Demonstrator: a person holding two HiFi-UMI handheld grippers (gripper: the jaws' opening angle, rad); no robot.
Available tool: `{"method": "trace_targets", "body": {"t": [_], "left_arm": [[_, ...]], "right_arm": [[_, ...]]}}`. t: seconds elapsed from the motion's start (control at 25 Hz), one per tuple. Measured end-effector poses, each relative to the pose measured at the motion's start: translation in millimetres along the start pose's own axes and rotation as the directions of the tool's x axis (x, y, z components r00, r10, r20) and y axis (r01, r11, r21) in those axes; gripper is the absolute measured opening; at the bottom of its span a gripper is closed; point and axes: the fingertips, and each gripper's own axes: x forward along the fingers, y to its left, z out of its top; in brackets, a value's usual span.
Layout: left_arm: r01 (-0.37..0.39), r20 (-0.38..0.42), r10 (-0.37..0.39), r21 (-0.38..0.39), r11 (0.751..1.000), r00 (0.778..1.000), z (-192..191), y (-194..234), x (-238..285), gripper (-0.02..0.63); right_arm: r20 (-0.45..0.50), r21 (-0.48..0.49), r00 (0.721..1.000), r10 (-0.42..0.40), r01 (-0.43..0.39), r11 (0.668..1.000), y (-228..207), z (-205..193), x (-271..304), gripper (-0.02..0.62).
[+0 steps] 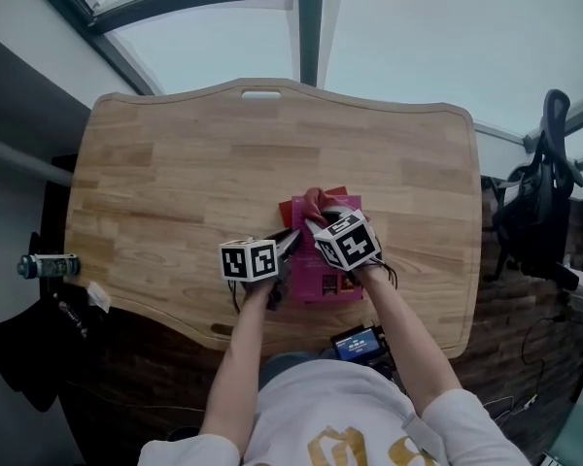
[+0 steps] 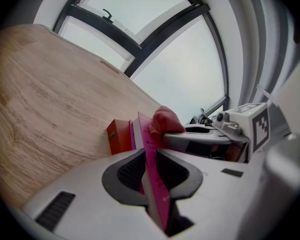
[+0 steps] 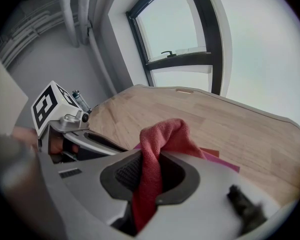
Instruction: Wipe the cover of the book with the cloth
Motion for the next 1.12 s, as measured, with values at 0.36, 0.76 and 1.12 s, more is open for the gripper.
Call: {"method": "trace_targets", "body": {"t": [0.36, 0.76, 1.12], "left_arm": [[0.0, 0.001, 0.0, -0.006, 1.0, 1.0, -2, -1, -1, 0.074], [0.005, 0.012, -0.004, -0.017, 1.0, 1.0, 0, -1, -2, 0.074], [0.011, 0.014, -0.011, -0.019, 1.0, 1.0, 0, 1, -1, 0.074]], "right_arm": [[-0.006, 0.017, 1.0, -0.002, 0.002, 1.0, 5, -7, -4, 0.071], [-0.002, 0.026, 1.0, 0.006, -0.006, 1.0, 10, -13, -8, 0.071], [-0.005, 0.025, 1.0, 0.0, 0.0, 1.0, 14, -20, -11, 0.071]]}}
